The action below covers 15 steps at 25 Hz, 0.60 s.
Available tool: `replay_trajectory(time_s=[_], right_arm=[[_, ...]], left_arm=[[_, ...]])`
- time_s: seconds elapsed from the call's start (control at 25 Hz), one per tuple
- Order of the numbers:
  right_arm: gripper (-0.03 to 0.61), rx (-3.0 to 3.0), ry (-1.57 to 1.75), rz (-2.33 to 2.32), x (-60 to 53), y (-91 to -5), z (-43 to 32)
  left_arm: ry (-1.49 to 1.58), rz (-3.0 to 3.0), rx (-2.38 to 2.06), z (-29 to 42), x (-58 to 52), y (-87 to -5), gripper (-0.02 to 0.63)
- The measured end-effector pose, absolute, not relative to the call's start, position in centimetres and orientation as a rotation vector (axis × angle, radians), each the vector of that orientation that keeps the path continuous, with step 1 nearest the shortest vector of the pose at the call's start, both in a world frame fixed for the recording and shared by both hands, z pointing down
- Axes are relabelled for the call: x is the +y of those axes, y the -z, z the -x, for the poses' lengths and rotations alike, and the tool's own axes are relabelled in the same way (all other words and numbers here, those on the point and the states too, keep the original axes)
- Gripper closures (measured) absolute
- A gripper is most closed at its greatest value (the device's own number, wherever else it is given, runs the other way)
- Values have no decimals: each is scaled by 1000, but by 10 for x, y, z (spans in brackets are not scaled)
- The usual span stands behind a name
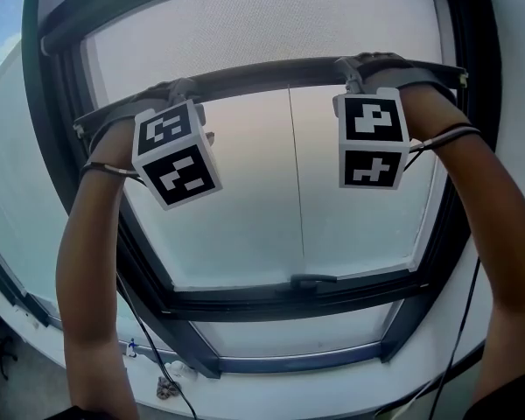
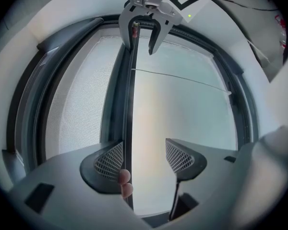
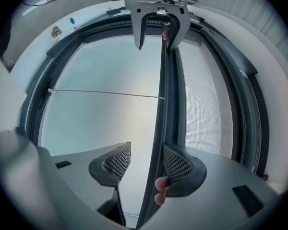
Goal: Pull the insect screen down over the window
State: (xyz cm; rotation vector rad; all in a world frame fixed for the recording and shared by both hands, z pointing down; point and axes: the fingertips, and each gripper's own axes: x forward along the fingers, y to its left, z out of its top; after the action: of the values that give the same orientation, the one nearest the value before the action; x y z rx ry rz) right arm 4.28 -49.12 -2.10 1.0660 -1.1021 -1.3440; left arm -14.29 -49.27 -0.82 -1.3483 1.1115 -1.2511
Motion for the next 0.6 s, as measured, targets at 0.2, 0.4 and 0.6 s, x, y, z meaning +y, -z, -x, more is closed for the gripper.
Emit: replay_trajectory(time_s=[0.2,0.4,0.6], right_arm=[[385,-1127,1330,-1033,-492,-3,-42],[385,-1118,1323,-1029,-492,-9,-42],[385,-1106,1273,-949,-491,-46,-44]], left_arm=[[1291,1385,1099,145,-492,-16,334],[1305,1431,1096,144,-491,-22,334],[1395,1512,1008,142,-488,-63,334]])
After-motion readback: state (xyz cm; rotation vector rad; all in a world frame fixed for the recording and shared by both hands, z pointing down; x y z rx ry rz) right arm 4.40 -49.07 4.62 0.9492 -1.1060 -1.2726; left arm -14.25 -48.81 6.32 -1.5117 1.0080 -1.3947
